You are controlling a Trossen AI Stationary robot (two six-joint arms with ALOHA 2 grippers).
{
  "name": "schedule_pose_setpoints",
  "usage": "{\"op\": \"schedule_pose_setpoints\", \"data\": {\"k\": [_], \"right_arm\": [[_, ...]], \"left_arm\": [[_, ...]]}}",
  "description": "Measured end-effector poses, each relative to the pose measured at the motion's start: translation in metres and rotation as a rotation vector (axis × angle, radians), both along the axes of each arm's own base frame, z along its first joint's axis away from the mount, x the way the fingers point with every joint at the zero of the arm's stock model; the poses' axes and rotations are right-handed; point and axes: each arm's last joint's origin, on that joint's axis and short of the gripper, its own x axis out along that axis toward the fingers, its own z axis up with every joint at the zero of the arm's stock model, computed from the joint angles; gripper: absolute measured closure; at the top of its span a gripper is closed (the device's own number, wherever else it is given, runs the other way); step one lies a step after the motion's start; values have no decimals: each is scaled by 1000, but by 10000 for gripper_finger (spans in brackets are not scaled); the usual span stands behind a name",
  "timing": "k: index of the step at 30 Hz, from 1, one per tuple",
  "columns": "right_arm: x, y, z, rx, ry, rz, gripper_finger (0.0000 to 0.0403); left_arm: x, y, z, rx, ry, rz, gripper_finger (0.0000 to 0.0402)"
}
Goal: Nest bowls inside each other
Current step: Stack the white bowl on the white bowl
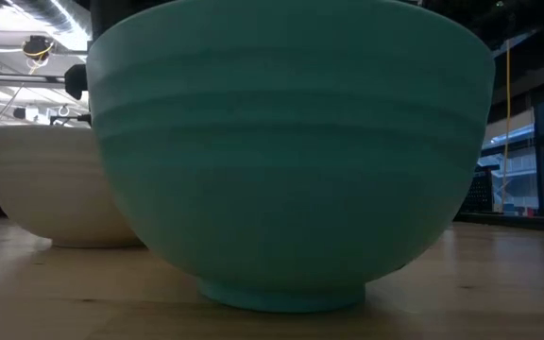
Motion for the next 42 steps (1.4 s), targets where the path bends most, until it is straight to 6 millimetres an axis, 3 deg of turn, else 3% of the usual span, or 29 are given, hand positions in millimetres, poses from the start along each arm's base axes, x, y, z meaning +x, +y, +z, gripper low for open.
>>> {"op": "schedule_pose_setpoints", "data": {"k": [7,19,33,42], "right_arm": [[0,0,0,-20,4,7,196],[0,0,0,-22,5,7,196],[-1,0,-3,-21,36,7,196],[-1,0,-3,-20,34,6,196]], "left_arm": [[0,0,1,-10,-4,3,389],[-2,16,11,-66,-20,68,399],[-30,44,81,-108,-310,158,401],[-16,56,124,-216,-765,129,401]]}}
